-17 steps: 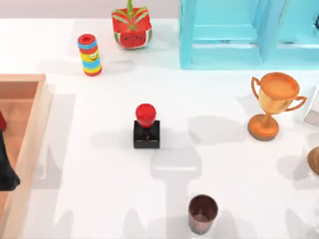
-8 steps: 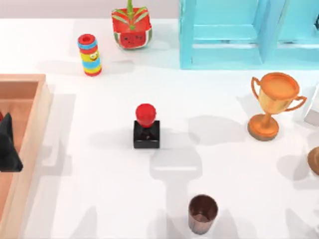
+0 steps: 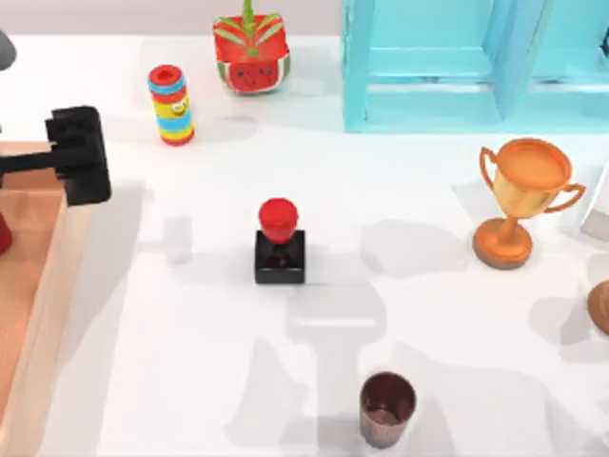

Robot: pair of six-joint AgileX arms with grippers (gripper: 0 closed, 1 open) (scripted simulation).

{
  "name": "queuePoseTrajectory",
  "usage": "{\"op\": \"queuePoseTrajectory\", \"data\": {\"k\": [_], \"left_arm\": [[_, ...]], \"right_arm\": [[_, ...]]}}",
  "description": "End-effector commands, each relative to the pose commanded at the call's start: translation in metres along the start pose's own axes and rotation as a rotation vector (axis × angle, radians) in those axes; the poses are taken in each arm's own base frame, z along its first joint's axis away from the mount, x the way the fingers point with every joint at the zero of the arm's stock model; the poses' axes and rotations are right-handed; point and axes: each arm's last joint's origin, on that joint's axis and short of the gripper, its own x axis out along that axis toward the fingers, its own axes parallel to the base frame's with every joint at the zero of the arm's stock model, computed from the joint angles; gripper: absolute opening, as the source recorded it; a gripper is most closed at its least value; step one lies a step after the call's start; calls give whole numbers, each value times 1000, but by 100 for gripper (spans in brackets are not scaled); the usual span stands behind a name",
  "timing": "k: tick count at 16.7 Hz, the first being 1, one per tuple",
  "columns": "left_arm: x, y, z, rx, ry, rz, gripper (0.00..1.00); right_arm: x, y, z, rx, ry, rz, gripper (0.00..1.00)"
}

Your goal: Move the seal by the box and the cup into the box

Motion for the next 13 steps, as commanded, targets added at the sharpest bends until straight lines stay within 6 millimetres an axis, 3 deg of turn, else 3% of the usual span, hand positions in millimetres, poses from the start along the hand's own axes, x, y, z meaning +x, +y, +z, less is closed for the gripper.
{"op": "queuePoseTrajectory", "data": {"k": [3, 6, 10, 13], "left_arm": [[36, -32, 40, -15, 222, 26, 100], [83, -70, 63, -12, 422, 71, 100], [144, -118, 69, 10, 624, 138, 100], [176, -148, 62, 33, 719, 175, 100]], "right_arm": [[0, 0, 0, 0, 0, 0, 100], [0, 0, 0, 0, 0, 0, 100], [0, 0, 0, 0, 0, 0, 100], [0, 0, 0, 0, 0, 0, 100]]}}
